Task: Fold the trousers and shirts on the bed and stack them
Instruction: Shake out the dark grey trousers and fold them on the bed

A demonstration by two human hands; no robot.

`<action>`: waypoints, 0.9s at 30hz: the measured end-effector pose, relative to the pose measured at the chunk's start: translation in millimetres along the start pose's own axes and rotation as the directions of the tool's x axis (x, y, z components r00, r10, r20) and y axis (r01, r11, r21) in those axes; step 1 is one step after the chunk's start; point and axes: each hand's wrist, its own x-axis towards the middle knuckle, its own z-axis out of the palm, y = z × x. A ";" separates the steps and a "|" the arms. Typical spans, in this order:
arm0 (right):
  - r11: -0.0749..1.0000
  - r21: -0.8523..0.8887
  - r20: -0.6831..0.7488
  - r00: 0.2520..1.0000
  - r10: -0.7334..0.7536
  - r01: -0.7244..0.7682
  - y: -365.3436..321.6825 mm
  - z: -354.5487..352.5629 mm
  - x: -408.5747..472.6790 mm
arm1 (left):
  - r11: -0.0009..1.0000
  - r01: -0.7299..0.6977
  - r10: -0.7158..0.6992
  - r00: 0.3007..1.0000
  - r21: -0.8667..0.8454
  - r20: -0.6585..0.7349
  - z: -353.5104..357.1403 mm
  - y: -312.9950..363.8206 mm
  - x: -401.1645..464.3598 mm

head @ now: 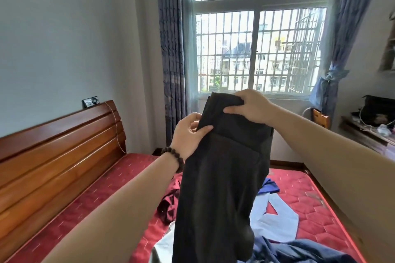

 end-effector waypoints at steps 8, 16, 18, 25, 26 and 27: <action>0.999 -0.032 0.053 0.998 -0.041 0.043 -1.6 -11.9 -0.5 | 0.995 -0.069 0.068 0.998 0.078 0.015 17.2 9.2 10.5; 0.996 0.086 -0.070 0.997 -0.017 0.023 2.8 5.5 -0.1 | 0.974 -0.138 0.153 0.986 0.180 -0.070 17.2 -15.7 -5.2; 0.995 0.099 -0.059 0.998 -0.004 0.010 4.6 6.5 0.5 | 0.970 -0.085 0.083 0.996 0.227 0.020 10.6 -20.8 -4.2; 0.831 -0.509 0.175 0.972 -0.156 0.225 -18.2 -9.3 20.3 | 0.882 -0.121 0.077 0.991 0.455 0.114 4.1 -4.2 21.0; 0.708 -0.640 0.270 0.950 -0.155 0.298 -25.7 -7.0 24.8 | 0.849 -0.154 0.100 0.986 0.505 0.133 5.0 1.1 25.7; 0.599 -0.717 0.348 0.928 -0.134 0.356 -32.6 -3.4 27.7 | 0.821 -0.181 0.120 0.982 0.541 0.146 5.6 5.9 29.4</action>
